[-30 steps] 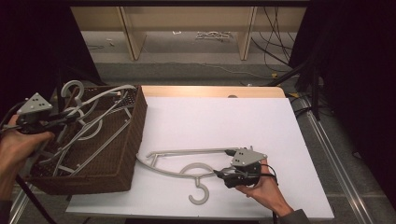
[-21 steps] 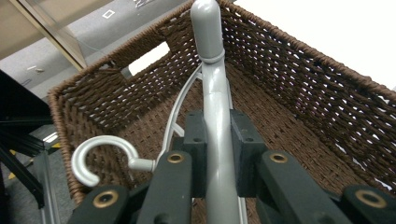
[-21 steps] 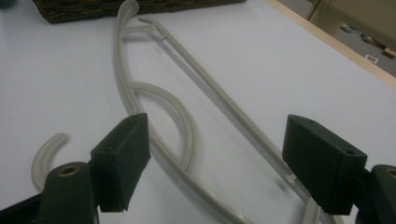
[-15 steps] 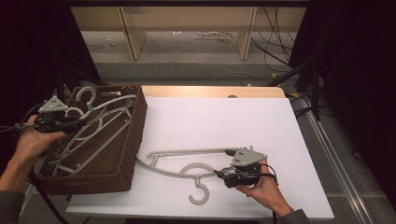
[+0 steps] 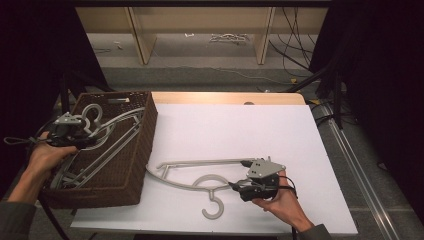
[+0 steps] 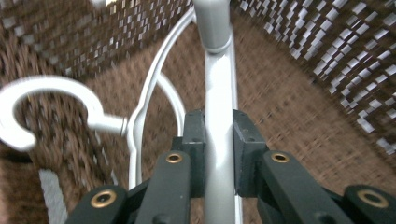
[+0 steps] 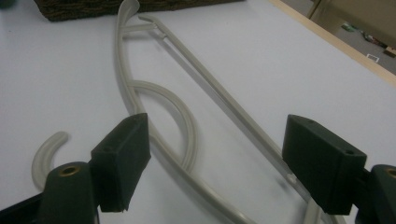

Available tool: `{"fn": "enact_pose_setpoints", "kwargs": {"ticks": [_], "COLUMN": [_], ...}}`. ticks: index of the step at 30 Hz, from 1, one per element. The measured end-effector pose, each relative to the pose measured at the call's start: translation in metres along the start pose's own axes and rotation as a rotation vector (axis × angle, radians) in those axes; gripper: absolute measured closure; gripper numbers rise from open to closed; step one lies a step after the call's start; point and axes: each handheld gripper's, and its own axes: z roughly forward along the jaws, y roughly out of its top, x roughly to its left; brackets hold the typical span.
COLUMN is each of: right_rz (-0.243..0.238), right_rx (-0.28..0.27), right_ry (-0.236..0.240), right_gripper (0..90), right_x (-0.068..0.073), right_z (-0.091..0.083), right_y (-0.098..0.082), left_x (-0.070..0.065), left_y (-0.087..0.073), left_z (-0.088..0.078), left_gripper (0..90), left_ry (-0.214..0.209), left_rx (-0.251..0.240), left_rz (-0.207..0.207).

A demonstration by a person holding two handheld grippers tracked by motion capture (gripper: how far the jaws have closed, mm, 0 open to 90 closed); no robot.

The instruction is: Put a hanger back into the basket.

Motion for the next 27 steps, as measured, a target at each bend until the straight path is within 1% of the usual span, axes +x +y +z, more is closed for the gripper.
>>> {"fn": "enact_pose_setpoints", "kwargs": {"ticks": [1, 2, 3, 4, 5, 6, 7, 8, 9, 10, 11, 12, 13, 14, 15, 16, 17, 18, 19, 20, 21, 22, 23, 25, 26, 27], "right_rz": [-0.002, 0.003, 0.004, 0.003, 0.003, 0.004, 0.004, 0.004, 0.005, 0.004, 0.003, 0.003, 0.005, 0.006, 0.005, 0.004, 0.007, 0.009, 0.010, 0.010, 0.010, 0.010, 0.011, 0.010, 0.009, 0.009], "right_rx": [0.000, -0.001, -0.002, 0.000, 0.010, 0.011, 0.010, 0.008, 0.008, 0.011, 0.011, 0.008, 0.007, 0.009, 0.007, 0.010, 0.009, 0.001, 0.001, 0.004, 0.004, 0.002, 0.001, 0.004, 0.004, 0.002], "right_ry": [-0.002, 0.000, 0.001, 0.001, 0.004, 0.003, 0.004, 0.004, 0.003, 0.004, 0.003, 0.003, 0.004, 0.004, 0.001, 0.001, 0.003, 0.000, 0.001, 0.000, -0.001, 0.000, 0.000, 0.000, 0.000, 0.000], "right_gripper": [24.6, 24.6, 24.6, 24.6, 24.6, 24.6, 24.6, 24.6, 24.7, 24.7, 24.8, 24.8, 24.8, 24.8, 24.8, 24.8, 24.8, 24.8, 24.8, 24.8, 24.8, 24.8, 24.7, 24.8, 24.8, 24.8], "right_x": [0.000, 0.000, 0.000, 0.000, 0.000, 0.000, -0.001, -0.001, -0.001, 0.000, 0.000, -0.001, -0.001, -0.001, -0.001, -0.001, -0.001, -0.001, -0.001, -0.001, -0.001, -0.001, -0.001, -0.001, -0.001, -0.001], "right_z": [0.000, 0.000, 0.000, 0.000, 0.000, 0.000, 0.000, 0.000, 0.000, 0.000, 0.000, 0.000, 0.000, 0.000, 0.000, 0.000, -0.001, 0.000, 0.000, 0.000, 0.000, 0.000, 0.000, 0.000, 0.000, 0.000], "right_y": [0.000, 0.000, 0.000, 0.000, 0.000, 0.000, 0.000, 0.000, 0.000, 0.000, 0.000, 0.000, 0.000, 0.000, -0.001, -0.001, -0.001, -0.001, -0.001, -0.001, -0.001, -0.001, -0.001, -0.001, -0.001, -0.001], "left_x": [0.001, 0.005, 0.005, 0.005, 0.005, 0.006, 0.006, 0.007, 0.010, 0.010, 0.011, 0.013, 0.013, 0.015, 0.015, 0.015, 0.017, 0.017, 0.020, 0.017, 0.020, 0.020, 0.018, 0.020, 0.020, 0.021], "left_y": [-0.002, -0.002, -0.003, -0.003, -0.003, -0.003, -0.004, -0.004, -0.004, -0.006, -0.006, -0.006, -0.007, -0.007, -0.008, -0.008, -0.008, -0.008, -0.007, -0.008, -0.008, -0.009, -0.009, -0.010, -0.010, -0.010], "left_z": [0.000, 0.000, -0.001, 0.000, 0.000, 0.001, 0.003, 0.003, 0.005, 0.006, 0.007, 0.008, 0.008, 0.008, 0.009, 0.009, 0.008, 0.008, 0.008, 0.007, 0.008, 0.009, 0.008, 0.010, 0.010, 0.011], "left_gripper": [77.2, 76.7, 76.5, 76.1, 75.7, 75.0, 74.0, 73.2, 72.4, 71.3, 70.4, 69.7, 68.8, 67.6, 66.5, 66.0, 65.5, 65.0, 64.3, 64.2, 64.0, 63.8, 63.8, 63.4, 63.3, 62.9], "left_ry": [-0.002, -0.002, -0.001, 0.005, 0.006, 0.013, 0.035, 0.033, 0.032, 0.047, 0.048, 0.053, 0.057, 0.060, 0.070, 0.070, 0.074, 0.084, 0.084, 0.110, 0.103, 0.106, 0.110, 0.111, 0.117, 0.113], "left_rx": [-0.002, -0.013, -0.006, -0.008, 0.001, -0.001, -0.024, -0.009, -0.018, -0.026, -0.027, -0.029, -0.032, -0.021, -0.028, -0.031, -0.020, -0.017, 0.002, 0.024, 0.027, 0.021, 0.029, 0.031, 0.041, 0.043], "left_rz": [-0.022, -0.004, -0.006, -0.019, -0.039, -0.037, -0.053, -0.066, -0.056, -0.085, -0.103, -0.103, -0.122, -0.113, -0.127, -0.139, -0.128, -0.146, -0.114, -0.135, -0.093, -0.104, -0.128, -0.119, -0.121, -0.108]}}
